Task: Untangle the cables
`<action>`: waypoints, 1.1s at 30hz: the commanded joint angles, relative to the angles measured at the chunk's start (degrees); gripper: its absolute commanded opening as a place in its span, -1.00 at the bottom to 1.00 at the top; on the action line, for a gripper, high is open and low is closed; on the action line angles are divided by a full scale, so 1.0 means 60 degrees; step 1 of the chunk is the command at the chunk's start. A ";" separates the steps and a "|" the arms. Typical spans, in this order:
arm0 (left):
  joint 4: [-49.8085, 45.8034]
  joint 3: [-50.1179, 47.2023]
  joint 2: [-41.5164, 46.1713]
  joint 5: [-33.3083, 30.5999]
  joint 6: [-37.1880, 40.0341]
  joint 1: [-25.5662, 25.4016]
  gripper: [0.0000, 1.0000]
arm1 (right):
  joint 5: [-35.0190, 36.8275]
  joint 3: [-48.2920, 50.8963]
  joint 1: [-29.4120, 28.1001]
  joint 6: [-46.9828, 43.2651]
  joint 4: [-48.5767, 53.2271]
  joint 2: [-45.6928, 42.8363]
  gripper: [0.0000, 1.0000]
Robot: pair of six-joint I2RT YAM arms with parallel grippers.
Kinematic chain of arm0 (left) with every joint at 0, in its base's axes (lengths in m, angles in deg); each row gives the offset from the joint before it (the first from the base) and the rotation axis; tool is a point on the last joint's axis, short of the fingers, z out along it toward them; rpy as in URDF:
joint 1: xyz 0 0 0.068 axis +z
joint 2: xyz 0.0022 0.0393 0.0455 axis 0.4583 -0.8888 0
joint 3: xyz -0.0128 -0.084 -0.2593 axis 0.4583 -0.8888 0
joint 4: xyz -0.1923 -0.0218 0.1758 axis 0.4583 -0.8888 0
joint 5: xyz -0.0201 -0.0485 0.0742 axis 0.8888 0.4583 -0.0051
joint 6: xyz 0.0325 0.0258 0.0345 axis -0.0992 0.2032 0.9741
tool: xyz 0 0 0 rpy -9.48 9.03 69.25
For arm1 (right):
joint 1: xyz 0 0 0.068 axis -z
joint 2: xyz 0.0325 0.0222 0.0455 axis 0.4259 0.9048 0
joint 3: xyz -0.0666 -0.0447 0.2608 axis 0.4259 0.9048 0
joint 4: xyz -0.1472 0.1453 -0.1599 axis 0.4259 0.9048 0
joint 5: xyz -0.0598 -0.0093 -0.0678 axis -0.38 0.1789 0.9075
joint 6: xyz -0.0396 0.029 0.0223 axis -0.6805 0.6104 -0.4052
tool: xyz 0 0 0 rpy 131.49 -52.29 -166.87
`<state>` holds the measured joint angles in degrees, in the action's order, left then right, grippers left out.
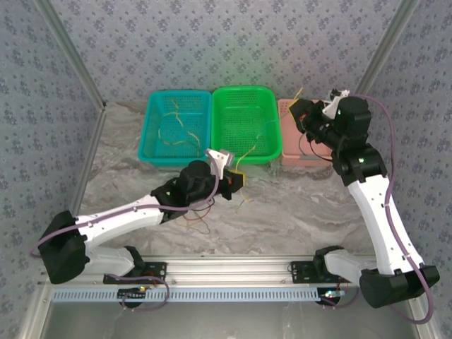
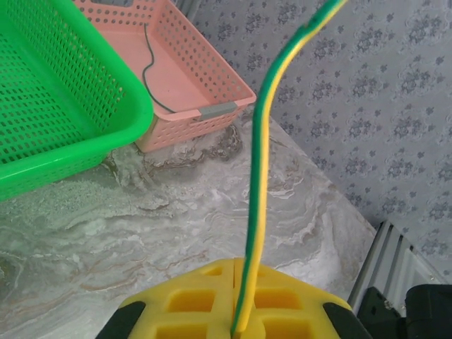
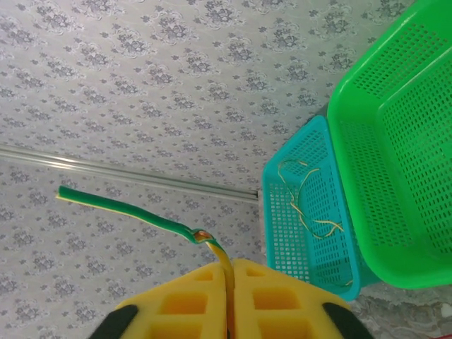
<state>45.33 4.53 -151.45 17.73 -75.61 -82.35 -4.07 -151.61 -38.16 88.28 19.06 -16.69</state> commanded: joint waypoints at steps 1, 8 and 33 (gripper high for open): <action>0.0243 0.0458 0.0415 0.0607 -0.1248 0.0667 -1.00 | 0.0148 -0.0941 -0.0097 -0.1076 0.1033 -0.0037 0.00; 0.2066 0.0459 0.0435 0.1999 -0.3234 0.2428 -1.00 | 0.0602 0.0553 -0.0382 -0.0777 0.0650 -0.1688 0.21; -0.2184 0.2748 0.0015 0.2558 -0.6089 0.3735 -1.00 | 0.1735 0.4525 -0.5483 -0.8765 -0.4269 -0.0366 -0.06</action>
<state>32.34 20.42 -150.93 31.94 -110.87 -60.23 4.78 -121.69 -70.55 38.53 -4.21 -21.04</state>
